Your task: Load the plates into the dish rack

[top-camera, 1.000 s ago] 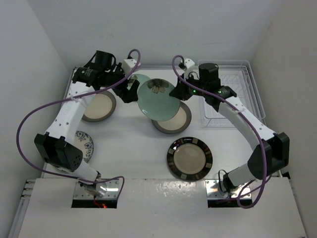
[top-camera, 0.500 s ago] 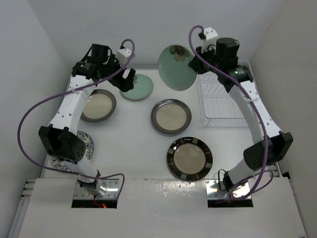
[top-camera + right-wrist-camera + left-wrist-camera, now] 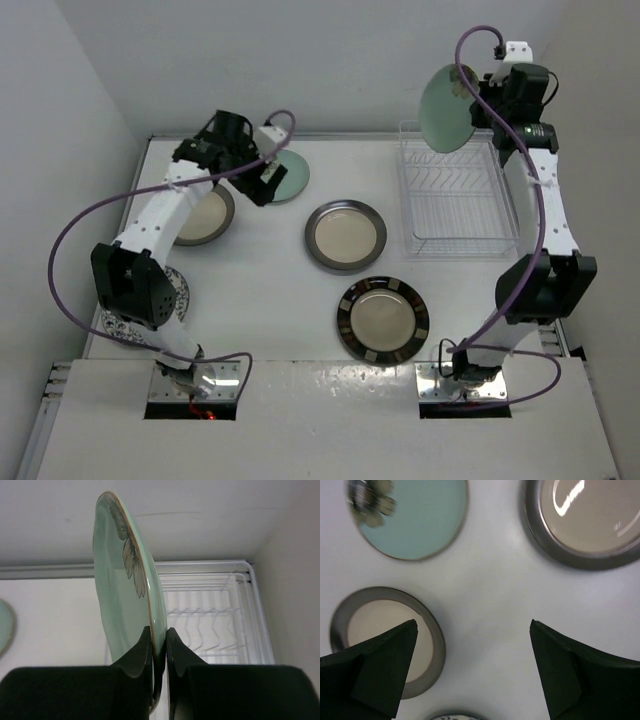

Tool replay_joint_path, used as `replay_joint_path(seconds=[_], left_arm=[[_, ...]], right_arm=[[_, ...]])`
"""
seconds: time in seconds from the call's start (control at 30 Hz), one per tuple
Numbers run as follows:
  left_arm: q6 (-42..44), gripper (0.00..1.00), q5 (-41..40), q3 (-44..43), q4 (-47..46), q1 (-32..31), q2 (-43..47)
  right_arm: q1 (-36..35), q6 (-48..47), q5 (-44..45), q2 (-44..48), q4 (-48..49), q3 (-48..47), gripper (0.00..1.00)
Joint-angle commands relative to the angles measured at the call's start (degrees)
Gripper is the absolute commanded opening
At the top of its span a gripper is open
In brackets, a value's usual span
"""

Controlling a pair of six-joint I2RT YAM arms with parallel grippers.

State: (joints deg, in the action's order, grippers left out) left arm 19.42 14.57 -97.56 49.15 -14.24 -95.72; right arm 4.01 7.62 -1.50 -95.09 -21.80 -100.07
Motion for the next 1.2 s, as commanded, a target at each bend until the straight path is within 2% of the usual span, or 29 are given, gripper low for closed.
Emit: replay_joint_path(seconds=[0.0,0.07,0.17,0.27,0.4,0.43,0.57,0.67,0.93,1.17], left_arm=[[2.64,0.99,-8.83,6.57,-0.1,-5.7,2.03],[3.34,0.99,-11.49,11.59,-0.8,-7.55,2.55],[2.73,0.99,-12.02,13.1,-1.42,-8.79,1.6],[2.03,0.99,-12.02,9.42,-1.42,-8.79,-0.77],[0.71,0.99,-13.34,5.54,-1.42,-8.79,-4.55],[0.71,0.99,-13.34,4.93,-1.42,-8.79,-5.08],[0.71,0.99,-13.95,4.92,-1.42,-8.79,-6.32],[0.71,0.99,-13.95,4.92,-1.42,-8.79,-6.84],[0.18,0.99,-14.48,6.59,-1.42,-7.39,-6.32],[-0.35,0.99,-12.55,7.12,-1.94,-4.93,-5.79]], right_arm=[[1.61,-1.36,3.16,-1.76,9.68,-6.71,0.0],[1.79,-5.57,5.53,-4.4,9.76,-8.46,0.0],[1.7,-9.98,7.73,-7.65,9.32,-11.45,0.0],[1.35,-12.96,8.96,-10.64,9.06,-12.69,0.0],[0.39,-14.99,11.33,-13.89,10.98,-9.63,0.0],[0.21,-16.04,14.91,-14.16,11.51,-9.27,0.0],[-1.46,-17.46,17.93,-17.93,13.63,-9.61,0.0],[-2.25,-15.1,18.29,-19.95,13.1,-12.6,0.0],[-6.38,-12.54,25.21,-16.36,13.8,-6.64,0.0],[-6.74,-15.35,29.97,-15.39,15.74,-7.59,0.0]])
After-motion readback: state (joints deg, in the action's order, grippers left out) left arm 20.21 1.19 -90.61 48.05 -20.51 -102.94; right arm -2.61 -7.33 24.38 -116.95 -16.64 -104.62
